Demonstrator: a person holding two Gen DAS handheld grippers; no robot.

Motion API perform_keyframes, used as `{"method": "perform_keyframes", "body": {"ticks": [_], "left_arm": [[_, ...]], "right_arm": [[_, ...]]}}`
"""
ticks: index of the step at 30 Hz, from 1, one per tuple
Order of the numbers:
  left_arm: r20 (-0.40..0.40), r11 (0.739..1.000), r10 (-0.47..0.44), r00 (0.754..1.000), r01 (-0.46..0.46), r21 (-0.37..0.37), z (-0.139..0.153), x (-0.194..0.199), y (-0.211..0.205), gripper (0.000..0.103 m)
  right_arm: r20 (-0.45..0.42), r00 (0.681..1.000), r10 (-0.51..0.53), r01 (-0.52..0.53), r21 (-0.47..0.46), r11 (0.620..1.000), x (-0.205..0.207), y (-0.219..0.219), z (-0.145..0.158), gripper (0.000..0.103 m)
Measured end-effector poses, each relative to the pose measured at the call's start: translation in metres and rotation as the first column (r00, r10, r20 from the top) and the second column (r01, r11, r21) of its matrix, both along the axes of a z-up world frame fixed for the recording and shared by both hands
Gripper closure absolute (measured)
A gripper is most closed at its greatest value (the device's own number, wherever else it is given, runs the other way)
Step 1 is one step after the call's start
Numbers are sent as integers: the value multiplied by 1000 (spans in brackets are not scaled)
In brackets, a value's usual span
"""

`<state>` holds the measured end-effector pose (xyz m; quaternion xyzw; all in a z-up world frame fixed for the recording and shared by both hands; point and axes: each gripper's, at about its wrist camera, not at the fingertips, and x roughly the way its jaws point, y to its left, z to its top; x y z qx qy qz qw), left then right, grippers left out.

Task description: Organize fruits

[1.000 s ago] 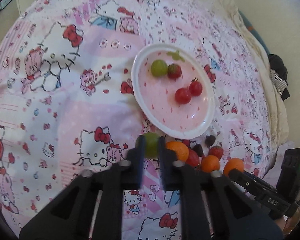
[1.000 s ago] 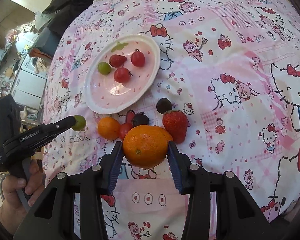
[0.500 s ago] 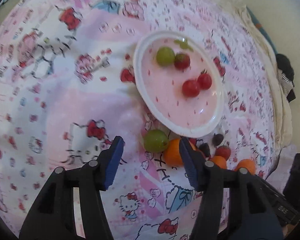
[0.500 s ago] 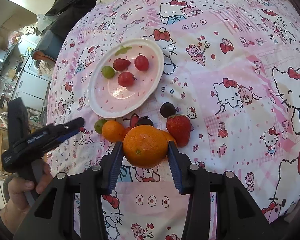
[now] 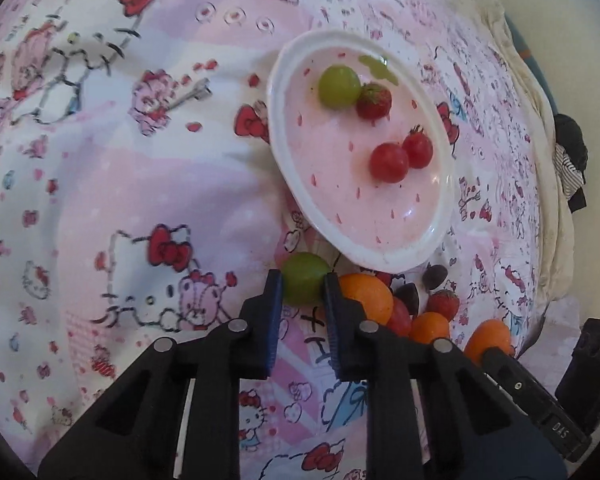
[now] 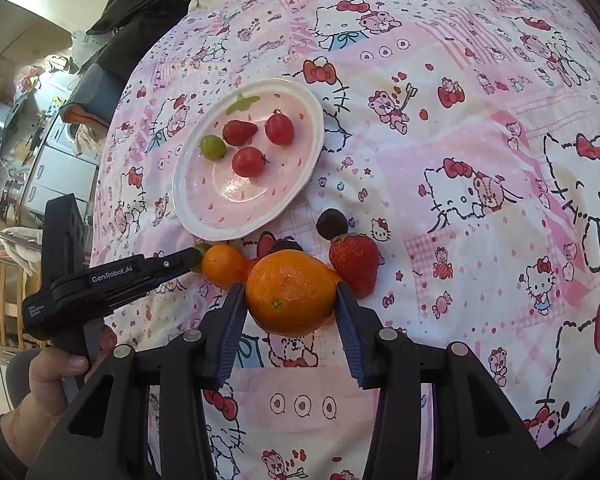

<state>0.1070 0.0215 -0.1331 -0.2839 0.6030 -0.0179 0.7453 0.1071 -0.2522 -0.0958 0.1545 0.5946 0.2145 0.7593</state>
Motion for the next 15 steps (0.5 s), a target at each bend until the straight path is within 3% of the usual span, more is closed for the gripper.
{"method": "perform_keyframes", "body": {"ticks": [7,15], "left_arm": [[62,1000,22,998,-23,14,20,-4,10,91],[56,999,30,998,-32,33,18,-2,14,94]], "right_arm": [[5,1000,16,-16,-2,1000,-2,5,1,57],[4,1000,12,-12,-2,1000,-1,5,1,57]]}}
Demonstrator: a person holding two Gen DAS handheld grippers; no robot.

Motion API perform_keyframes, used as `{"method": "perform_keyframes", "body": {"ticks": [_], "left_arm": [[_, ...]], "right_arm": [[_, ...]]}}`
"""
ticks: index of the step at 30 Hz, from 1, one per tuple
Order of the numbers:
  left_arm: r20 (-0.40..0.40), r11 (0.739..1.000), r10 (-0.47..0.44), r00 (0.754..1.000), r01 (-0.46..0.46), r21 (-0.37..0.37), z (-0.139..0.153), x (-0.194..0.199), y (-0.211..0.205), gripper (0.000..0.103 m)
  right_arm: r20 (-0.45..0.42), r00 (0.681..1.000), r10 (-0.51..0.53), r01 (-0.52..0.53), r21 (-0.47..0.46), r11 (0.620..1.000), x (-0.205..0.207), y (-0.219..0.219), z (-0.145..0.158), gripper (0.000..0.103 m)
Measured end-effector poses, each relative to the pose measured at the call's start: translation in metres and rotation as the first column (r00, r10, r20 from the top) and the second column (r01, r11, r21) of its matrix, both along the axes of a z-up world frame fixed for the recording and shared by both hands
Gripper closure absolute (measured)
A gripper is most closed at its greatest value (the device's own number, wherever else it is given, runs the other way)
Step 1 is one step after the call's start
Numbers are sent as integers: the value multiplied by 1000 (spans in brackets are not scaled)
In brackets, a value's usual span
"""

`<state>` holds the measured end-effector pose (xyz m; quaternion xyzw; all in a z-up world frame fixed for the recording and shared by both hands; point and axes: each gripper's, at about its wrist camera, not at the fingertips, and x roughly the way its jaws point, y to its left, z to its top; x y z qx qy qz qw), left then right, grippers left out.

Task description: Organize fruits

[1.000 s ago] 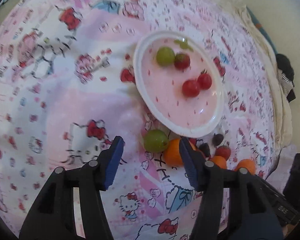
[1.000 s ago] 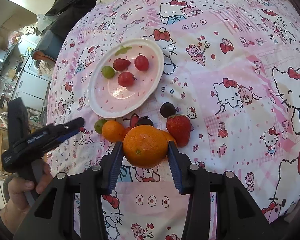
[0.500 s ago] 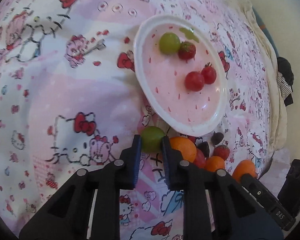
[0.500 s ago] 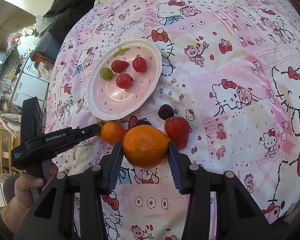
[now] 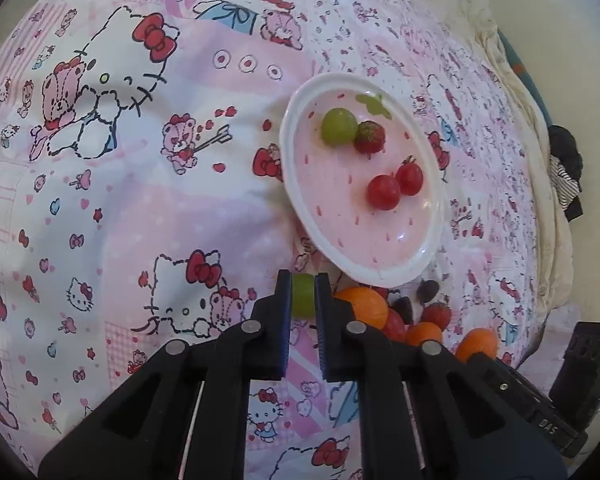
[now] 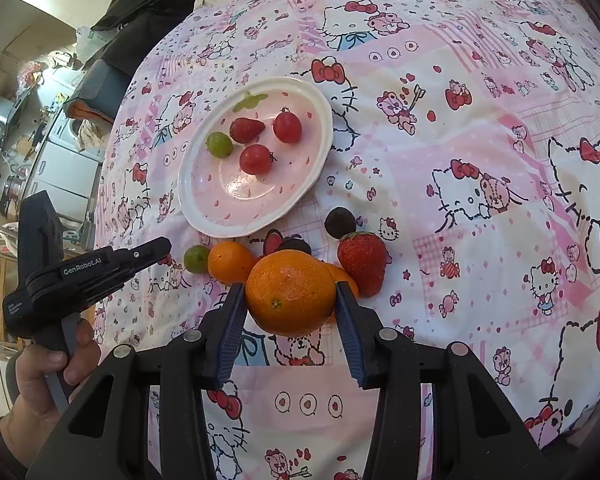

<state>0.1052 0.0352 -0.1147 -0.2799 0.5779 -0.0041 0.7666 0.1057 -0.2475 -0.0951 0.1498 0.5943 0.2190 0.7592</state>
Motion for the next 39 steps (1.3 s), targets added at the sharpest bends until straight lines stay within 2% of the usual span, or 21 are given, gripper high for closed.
{"method": "perform_keyframes", "body": {"ticks": [2,3,4,6,7,12,15,16,17,23,25,33,39], "left_arm": [[7,1000,17,1000,-17,-10,0,-1,0,93],[9,1000,14,1000,-14,-10,0,-1,-1,87],[7,1000,6,1000,-5,-6,0,-1,-3,74],[13,1000,-1,1000,1,2,-1,0,-8,59],[14,1000,-4,1000,4,0,-3,1,-12,59],[-73,999,-34,997,34,1,-27,8,-23,59],[-75,1000,3,997,-5,-26,-33,10,-18,60],[-74,999,4,997,-7,-32,-33,10,-18,72],[-72,998,-3,997,-1,-57,-33,11,-18,79],[-95,998,-26,995,20,-63,-31,5,-18,82],[-80,998,-18,997,14,-55,-26,1,-14,85],[9,999,26,1000,-25,-32,4,-6,4,86],[127,1000,-17,992,13,27,46,14,0,86]], "right_arm": [[-1,1000,2,-2,0,1000,0,0,0,57],[-2,1000,2,-2,-1,1000,0,0,0,57],[-2,1000,2,-2,-2,1000,0,0,-1,57],[-4,1000,3,-3,-1,1000,1,1,-1,57],[-5,1000,5,-5,-1,1000,0,1,-1,57],[-6,1000,-3,3,-3,1000,0,-1,-1,57],[-9,1000,-14,14,-4,1000,1,-4,-2,57],[-10,1000,-15,15,-4,1000,1,-4,-2,57],[-10,1000,-16,16,-5,1000,1,-4,-2,57],[-9,1000,-11,11,-18,1000,2,-2,-4,57],[-9,1000,-9,8,-20,1000,1,-1,-4,57],[-5,1000,-7,7,-3,1000,1,1,-2,57],[35,999,-8,6,69,998,22,4,14,57]]}}
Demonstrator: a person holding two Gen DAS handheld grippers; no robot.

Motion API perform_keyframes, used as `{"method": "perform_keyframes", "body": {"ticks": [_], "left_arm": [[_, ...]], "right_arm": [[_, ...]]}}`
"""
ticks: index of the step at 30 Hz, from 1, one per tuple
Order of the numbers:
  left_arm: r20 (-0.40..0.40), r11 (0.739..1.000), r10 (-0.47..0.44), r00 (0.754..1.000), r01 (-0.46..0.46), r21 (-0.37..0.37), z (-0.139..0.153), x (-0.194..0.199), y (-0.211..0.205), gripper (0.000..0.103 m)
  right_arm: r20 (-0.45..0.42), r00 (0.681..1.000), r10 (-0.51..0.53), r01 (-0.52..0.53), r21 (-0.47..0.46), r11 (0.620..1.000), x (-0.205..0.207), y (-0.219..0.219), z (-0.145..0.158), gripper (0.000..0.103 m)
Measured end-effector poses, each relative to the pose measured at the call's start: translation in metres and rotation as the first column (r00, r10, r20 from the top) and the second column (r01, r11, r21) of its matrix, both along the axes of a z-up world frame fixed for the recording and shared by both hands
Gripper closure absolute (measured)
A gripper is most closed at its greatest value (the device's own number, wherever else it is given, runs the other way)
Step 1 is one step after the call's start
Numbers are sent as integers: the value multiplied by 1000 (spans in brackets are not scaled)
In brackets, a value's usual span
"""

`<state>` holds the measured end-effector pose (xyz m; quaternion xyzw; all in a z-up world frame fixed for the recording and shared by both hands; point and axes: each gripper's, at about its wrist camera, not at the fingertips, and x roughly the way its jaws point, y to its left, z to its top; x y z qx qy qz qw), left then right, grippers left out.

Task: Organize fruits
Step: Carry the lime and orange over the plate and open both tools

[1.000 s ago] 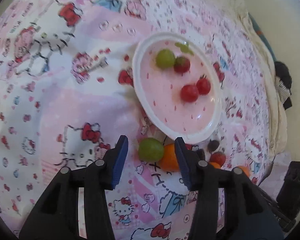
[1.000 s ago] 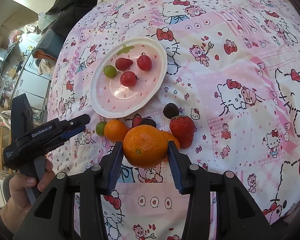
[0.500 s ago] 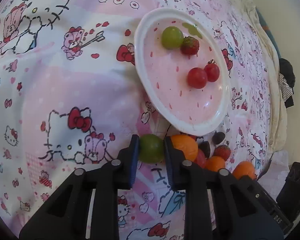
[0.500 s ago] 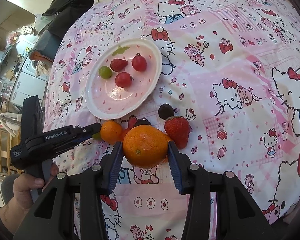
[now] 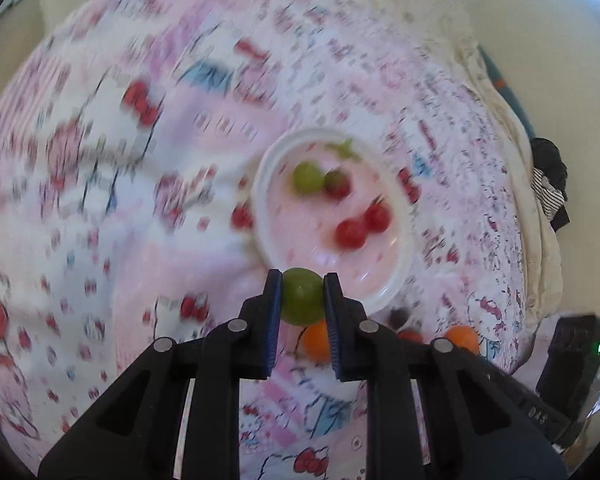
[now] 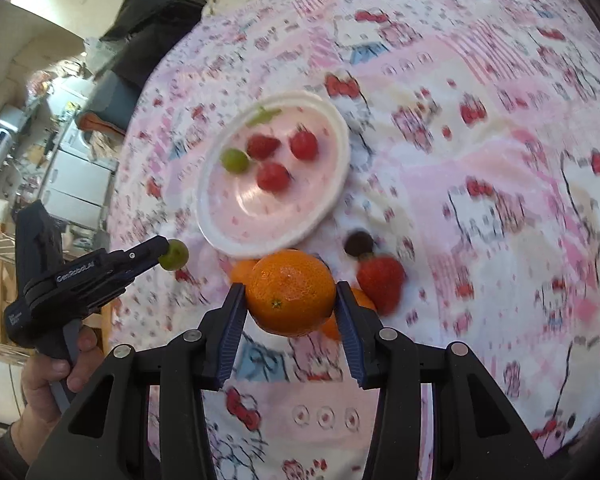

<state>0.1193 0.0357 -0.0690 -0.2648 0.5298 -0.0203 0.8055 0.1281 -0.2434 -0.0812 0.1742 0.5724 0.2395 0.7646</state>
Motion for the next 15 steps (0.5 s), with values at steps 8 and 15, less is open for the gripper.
{"method": "perform_keyframes", "body": {"ticks": [8,15], "left_arm": [[18,990,-90,996,87,113,6,48,-17,86],[-10,964,-149,989,147,221,-19,77,-31,86]], "right_arm": [[61,997,50,-48,-34,998,56,27,3,57],[21,997,74,-72,-84,994,89,41,-31,56]]}}
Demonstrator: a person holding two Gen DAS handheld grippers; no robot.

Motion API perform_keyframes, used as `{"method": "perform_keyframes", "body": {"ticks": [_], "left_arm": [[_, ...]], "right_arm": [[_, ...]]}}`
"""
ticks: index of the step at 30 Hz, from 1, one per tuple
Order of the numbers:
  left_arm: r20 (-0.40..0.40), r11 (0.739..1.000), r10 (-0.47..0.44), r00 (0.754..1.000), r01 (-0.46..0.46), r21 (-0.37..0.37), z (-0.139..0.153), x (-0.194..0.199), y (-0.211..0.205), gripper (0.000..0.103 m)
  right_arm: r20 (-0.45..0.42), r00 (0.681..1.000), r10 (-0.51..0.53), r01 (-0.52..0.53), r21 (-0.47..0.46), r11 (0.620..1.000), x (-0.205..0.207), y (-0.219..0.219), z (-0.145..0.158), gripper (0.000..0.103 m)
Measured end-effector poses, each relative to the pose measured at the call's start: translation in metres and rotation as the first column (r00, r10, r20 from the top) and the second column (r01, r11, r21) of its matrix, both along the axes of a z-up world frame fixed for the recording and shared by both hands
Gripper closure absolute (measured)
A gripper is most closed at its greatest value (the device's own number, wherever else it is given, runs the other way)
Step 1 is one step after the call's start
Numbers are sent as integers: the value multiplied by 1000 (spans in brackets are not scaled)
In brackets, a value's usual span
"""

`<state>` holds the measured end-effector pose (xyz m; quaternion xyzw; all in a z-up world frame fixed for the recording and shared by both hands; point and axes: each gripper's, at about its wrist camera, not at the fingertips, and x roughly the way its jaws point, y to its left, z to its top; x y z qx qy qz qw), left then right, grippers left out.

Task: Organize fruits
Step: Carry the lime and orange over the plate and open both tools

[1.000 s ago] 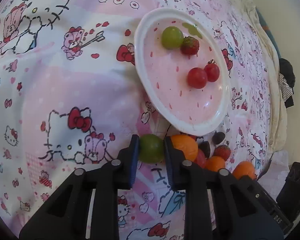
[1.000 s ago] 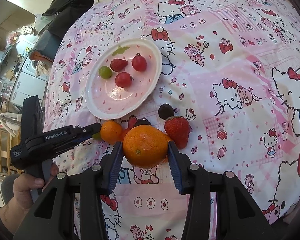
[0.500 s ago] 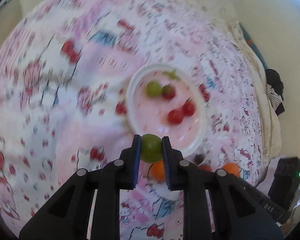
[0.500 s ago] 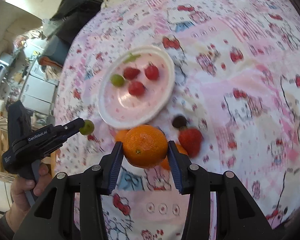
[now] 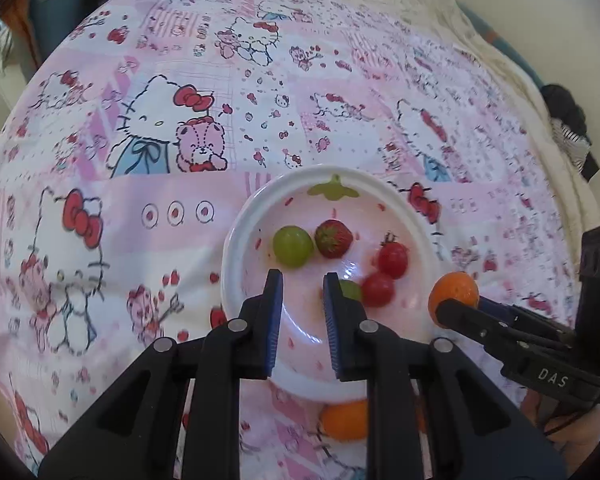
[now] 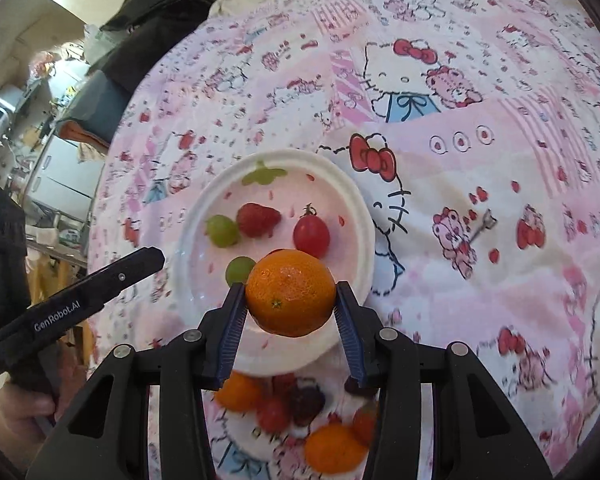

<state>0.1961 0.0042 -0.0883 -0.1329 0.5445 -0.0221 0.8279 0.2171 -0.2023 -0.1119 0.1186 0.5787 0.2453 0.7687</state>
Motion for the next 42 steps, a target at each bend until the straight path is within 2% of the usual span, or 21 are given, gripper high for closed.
{"method": "perform_keyframes", "body": {"ticks": [3,5,7,9,12,13,16,19,23,35,42], "left_arm": [[-10,1000,7,1000,-8,-19,-11,4,1,85],[-16,1000,8,1000,-8,-12,-14,4,-1,81],[-1,1000,-6,1000,6,11,-14,2,-5,61],[28,998,-22,999,21,51,-10,0,-9,53],[50,994,-45,998,39,107,-6,-2,-15,40],[53,992,-46,998,39,119,-5,-2,-15,36],[66,992,-35,997,26,125,-2,-4,-11,31],[67,993,-22,998,14,114,-2,-9,-5,31],[77,992,-10,997,0,128,2,-17,-2,31],[157,989,-9,988,-15,150,40,-46,-4,31],[203,989,-16,979,-15,150,59,-74,-4,31]], "right_arm": [[-18,1000,15,-15,-29,999,4,6,-14,55],[-36,999,8,-9,-29,1000,4,6,-20,55],[-45,999,8,-10,-32,999,4,6,-24,54],[-49,999,6,-7,-21,1000,5,5,-25,52],[-51,999,-3,3,7,1000,6,4,-23,41],[-44,999,-8,9,10,1000,6,4,-20,34],[-11,999,-30,30,30,999,6,-1,-10,26],[33,998,-55,54,28,998,4,-8,2,23],[43,998,-56,54,51,997,1,-12,12,22],[83,992,-94,88,74,993,-27,-36,44,22],[84,986,-144,136,98,986,-55,-58,53,22]]}}
